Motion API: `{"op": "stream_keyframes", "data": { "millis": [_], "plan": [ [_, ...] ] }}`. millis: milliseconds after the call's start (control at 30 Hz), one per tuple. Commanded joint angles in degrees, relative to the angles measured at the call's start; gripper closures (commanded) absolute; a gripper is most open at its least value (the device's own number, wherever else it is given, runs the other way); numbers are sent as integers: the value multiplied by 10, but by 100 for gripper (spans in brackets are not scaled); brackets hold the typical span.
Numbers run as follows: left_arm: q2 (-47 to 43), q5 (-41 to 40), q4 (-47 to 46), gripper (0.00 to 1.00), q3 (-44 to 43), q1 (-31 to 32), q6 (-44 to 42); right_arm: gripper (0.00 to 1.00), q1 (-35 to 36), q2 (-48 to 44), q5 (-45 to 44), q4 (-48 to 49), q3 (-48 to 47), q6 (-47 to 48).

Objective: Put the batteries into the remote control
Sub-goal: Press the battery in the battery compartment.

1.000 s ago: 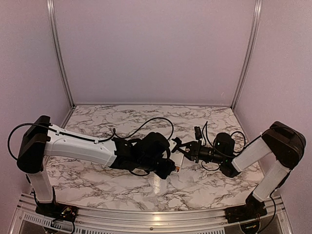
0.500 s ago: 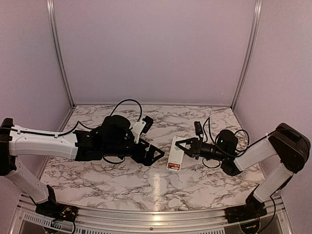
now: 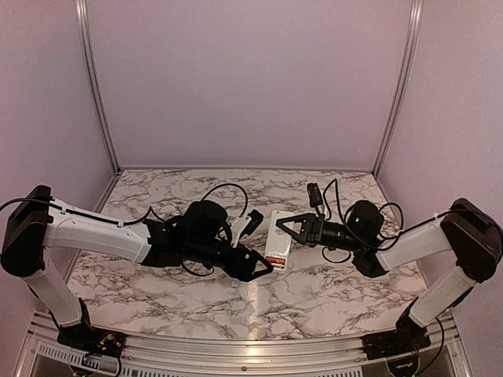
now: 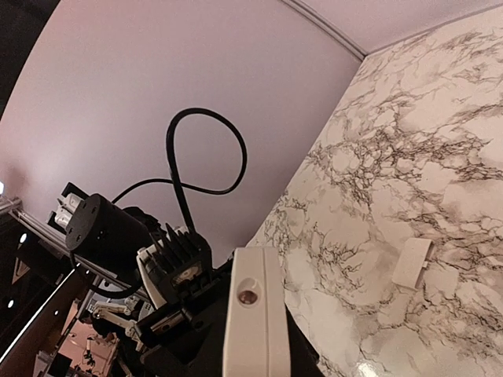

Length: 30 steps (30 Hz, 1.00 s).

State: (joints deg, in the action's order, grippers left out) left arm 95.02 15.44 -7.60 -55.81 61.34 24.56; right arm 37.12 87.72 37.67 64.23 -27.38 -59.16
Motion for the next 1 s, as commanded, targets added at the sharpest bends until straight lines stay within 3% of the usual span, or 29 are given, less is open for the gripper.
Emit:
{"op": "stream_keyframes", "data": {
  "millis": [0, 167, 400, 467, 500, 667, 867, 967],
  "plan": [
    [14, 14, -15, 29, -26, 1, 4, 100, 10, -14, 7, -1, -24, 16],
    [34, 7, -3, 34, -45, 1, 9, 100, 14, -16, 3, -6, -28, 17],
    [41, -31, 15, 59, -45, 1, 14, 100, 14, -16, 3, -7, -33, 13],
    [39, -43, 24, 62, -45, 1, 11, 100, 14, -16, 5, -8, -36, 13],
    [39, -44, 24, 62, -46, 1, 8, 100, 14, -15, 5, -11, -38, 15],
    [34, -19, 7, 37, -47, 1, 4, 100, 14, -5, 6, -15, -42, 19],
    [43, -20, 21, 25, -68, -1, -13, 100, 13, -2, 3, -31, -41, 23],
    [60, -9, 35, 29, -91, -1, -18, 100, 14, -3, 5, -33, -43, 26]
  ]
}}
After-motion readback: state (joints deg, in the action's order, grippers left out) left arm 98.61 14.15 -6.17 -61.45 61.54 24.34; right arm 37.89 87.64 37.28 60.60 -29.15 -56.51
